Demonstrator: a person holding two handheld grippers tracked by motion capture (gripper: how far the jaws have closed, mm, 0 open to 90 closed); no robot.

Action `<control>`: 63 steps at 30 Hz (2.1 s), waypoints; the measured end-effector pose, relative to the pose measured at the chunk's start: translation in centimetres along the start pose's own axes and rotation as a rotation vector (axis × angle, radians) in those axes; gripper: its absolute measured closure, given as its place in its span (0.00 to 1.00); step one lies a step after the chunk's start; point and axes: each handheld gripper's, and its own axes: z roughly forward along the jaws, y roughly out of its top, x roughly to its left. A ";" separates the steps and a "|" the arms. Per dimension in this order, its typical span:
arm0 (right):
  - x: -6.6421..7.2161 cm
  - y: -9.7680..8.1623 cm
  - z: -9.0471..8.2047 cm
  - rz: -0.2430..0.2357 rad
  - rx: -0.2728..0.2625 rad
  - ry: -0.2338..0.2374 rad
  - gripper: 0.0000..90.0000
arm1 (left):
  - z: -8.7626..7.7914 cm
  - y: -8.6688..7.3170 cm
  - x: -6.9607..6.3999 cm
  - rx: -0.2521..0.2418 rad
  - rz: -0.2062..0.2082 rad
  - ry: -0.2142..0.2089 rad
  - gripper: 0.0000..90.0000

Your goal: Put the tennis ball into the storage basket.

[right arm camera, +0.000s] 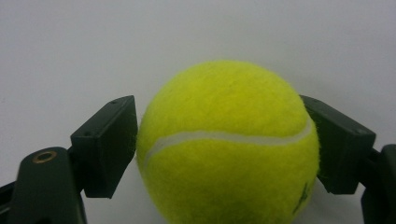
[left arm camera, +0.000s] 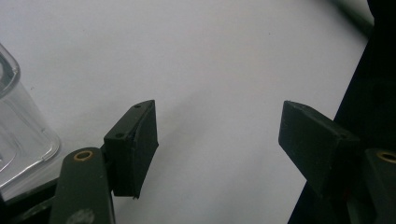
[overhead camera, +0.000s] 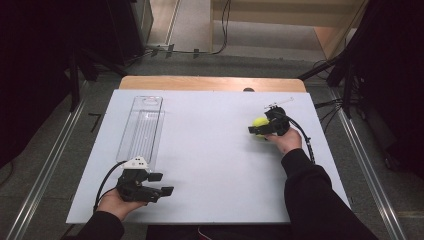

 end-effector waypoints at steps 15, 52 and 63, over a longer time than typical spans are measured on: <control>-0.4 -0.4 0.3 -0.003 0.011 -0.039 0.25 | 0.0 0.0 0.0 -0.001 -0.001 0.003 0.32; 0.0 0.2 -1.1 -0.020 -0.016 -0.021 0.26 | 0.0 0.0 0.0 -0.001 0.001 -0.003 0.32; 0.4 0.7 -2.5 -0.025 -0.048 -0.005 0.26 | 0.0 0.0 0.0 -0.001 0.001 0.000 0.32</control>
